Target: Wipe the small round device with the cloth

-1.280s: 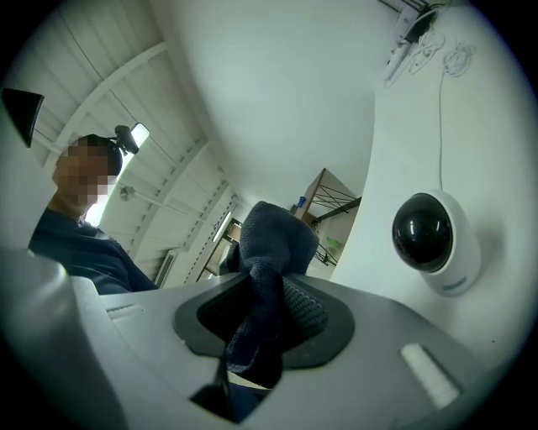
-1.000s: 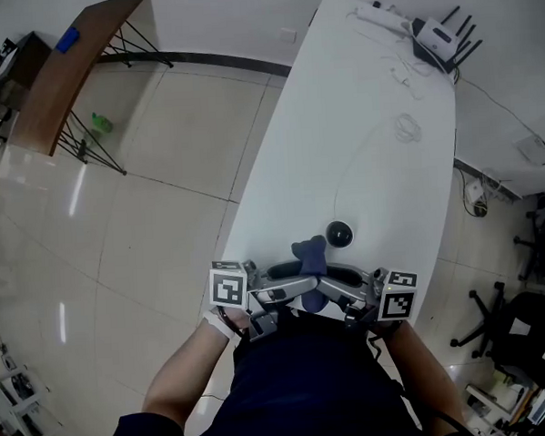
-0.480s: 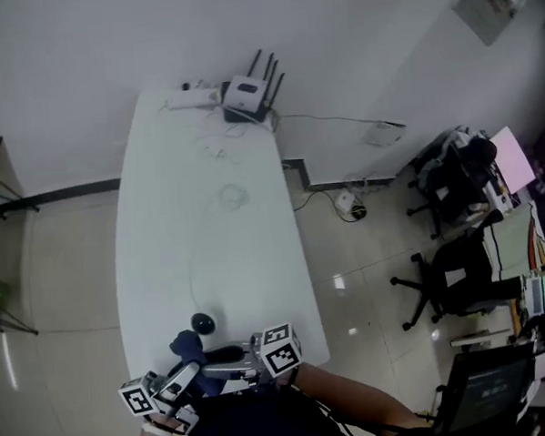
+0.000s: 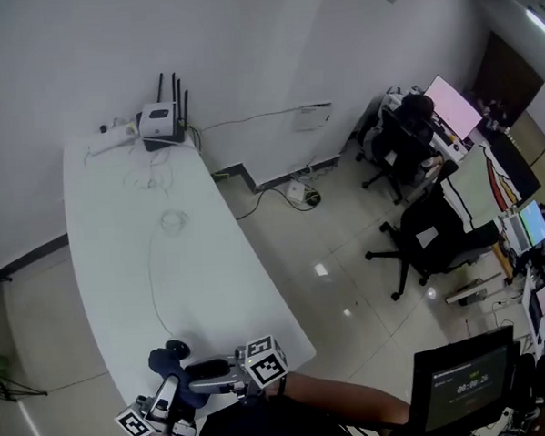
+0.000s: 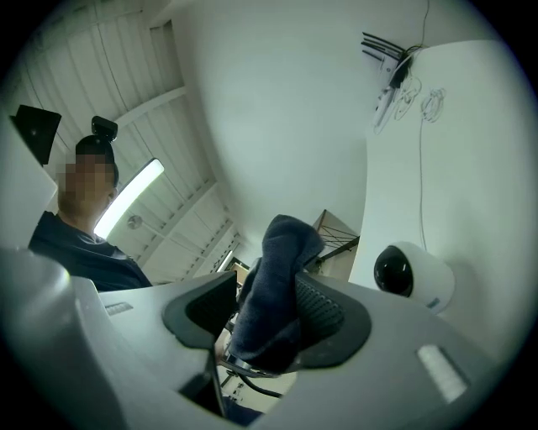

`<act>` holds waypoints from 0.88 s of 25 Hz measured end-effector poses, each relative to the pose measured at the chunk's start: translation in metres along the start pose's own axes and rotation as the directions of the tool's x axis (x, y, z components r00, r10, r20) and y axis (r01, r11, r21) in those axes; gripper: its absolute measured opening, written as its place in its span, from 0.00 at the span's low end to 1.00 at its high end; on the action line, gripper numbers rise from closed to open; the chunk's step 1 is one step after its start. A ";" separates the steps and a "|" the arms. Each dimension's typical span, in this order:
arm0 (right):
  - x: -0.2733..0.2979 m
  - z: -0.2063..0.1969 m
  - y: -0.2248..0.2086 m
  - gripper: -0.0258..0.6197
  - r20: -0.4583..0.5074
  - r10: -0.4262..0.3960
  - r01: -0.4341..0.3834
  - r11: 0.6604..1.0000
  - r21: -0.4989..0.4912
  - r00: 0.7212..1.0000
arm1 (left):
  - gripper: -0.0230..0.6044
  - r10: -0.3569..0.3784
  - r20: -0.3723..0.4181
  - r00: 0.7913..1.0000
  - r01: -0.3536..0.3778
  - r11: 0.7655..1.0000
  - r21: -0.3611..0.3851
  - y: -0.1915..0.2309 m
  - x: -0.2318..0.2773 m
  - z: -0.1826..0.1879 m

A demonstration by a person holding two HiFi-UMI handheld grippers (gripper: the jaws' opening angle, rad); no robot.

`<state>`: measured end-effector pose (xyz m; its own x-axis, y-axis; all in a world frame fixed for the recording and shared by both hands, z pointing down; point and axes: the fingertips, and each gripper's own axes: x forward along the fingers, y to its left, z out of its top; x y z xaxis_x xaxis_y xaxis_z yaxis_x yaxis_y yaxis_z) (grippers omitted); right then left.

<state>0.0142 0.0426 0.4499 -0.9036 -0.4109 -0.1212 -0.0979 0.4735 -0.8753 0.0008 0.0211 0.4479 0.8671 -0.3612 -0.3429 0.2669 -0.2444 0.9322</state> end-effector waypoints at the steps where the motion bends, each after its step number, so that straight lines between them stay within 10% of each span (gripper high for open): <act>1: -0.007 -0.005 0.003 0.38 0.009 -0.010 0.010 1.000 0.006 1.000 | 0.26 -0.018 0.022 1.000 0.018 1.000 0.007 -0.008 -0.004 -0.005; 5: -0.037 0.015 -0.017 0.38 0.068 -0.132 0.133 0.991 -0.012 0.989 | 0.25 0.155 0.007 0.988 -0.153 0.970 0.190 0.005 -0.010 0.013; 8: -0.050 0.059 -0.062 0.35 0.134 -0.336 0.350 0.931 -0.103 0.932 | 0.25 0.427 -0.001 0.904 -0.395 0.836 0.381 0.044 -0.016 0.067; 12: -0.052 0.063 -0.108 0.29 0.156 -0.538 0.558 0.816 -0.150 0.829 | 0.25 0.634 -0.064 0.771 -0.501 0.664 0.555 0.067 -0.043 0.087; 16: -0.044 0.064 -0.120 0.26 0.129 -0.569 0.583 0.794 -0.169 0.812 | 0.25 0.634 -0.211 0.744 -0.400 0.675 0.620 0.063 -0.011 0.055; 19: -0.043 0.066 -0.125 0.24 0.138 -0.573 0.589 0.794 -0.148 0.808 | 0.25 0.675 -0.284 0.681 -0.368 0.651 0.664 0.077 0.002 0.034; 22: -0.041 0.064 -0.128 0.24 0.131 -0.569 0.583 0.800 -0.139 0.812 | 0.25 0.655 -0.297 0.695 -0.406 0.698 0.590 0.088 0.002 0.034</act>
<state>0.0902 -0.0512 0.5363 -0.6235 -0.7050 0.3381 -0.6632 0.2477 -0.7063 0.0114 -0.0319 0.5255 0.9021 -0.1440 0.4068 -0.4140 -0.5551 0.7215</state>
